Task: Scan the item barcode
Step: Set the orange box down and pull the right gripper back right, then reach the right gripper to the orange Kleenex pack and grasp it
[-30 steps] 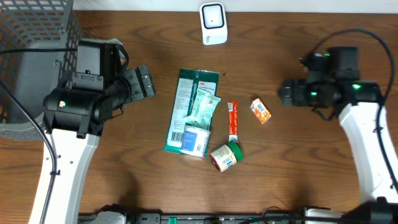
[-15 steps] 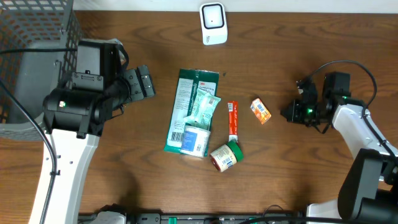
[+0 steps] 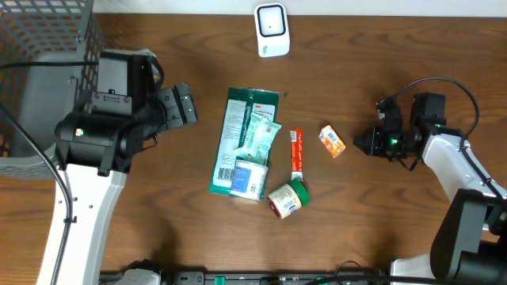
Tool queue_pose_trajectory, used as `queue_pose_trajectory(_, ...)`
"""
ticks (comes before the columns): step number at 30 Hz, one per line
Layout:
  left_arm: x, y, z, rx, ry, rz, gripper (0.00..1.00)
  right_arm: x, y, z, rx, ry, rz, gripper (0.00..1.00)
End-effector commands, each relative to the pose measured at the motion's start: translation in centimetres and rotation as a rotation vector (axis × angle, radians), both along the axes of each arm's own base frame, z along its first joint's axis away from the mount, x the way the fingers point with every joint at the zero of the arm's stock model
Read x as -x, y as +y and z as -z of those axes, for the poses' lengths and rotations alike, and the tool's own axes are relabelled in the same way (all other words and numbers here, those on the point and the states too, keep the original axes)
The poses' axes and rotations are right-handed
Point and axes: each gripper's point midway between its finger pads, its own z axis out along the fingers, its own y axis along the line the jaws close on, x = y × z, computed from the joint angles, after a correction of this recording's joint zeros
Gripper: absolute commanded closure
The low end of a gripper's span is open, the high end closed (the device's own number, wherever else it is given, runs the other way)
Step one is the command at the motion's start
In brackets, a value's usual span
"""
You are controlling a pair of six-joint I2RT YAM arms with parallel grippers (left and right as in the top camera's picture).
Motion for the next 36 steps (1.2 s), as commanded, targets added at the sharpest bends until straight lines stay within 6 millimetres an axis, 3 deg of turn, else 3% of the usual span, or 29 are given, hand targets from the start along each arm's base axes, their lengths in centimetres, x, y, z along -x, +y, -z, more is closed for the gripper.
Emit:
queue_pose_trajectory(1,-0.1,0.2,-0.3,-0.011,-0.009,0.003,0.06,0.2,0.6,0.0,-0.016,-0.002,-0.022,0.78)
queue_pose_trajectory(7,-0.1,0.2,-0.3,-0.011,-0.009,0.003,0.06,0.4,0.0,1.3,0.056,0.002,-0.015,0.85)
queue_pose_trajectory(15,-0.1,0.2,-0.3,-0.011,-0.009,0.003,0.06,1.0,1.1,3.1,0.024,-0.016,0.003,0.95)
queue_pose_trajectory(24,-0.1,0.2,-0.3,-0.011,-0.009,0.003,0.06,1.4,5.1,1.3,-0.16,-0.053,-0.096,0.96)
queue_pose_trajectory(31,-0.1,0.2,-0.3,-0.011,-0.009,0.003,0.06,2.3,8.1,1.2,-0.172,-0.05,-0.191,0.92)
queue_pose_trajectory(36,-0.1,0.2,-0.3,-0.011,-0.009,0.003,0.06,1.9,10.6,0.6,-0.167,-0.116,-0.272,0.87)
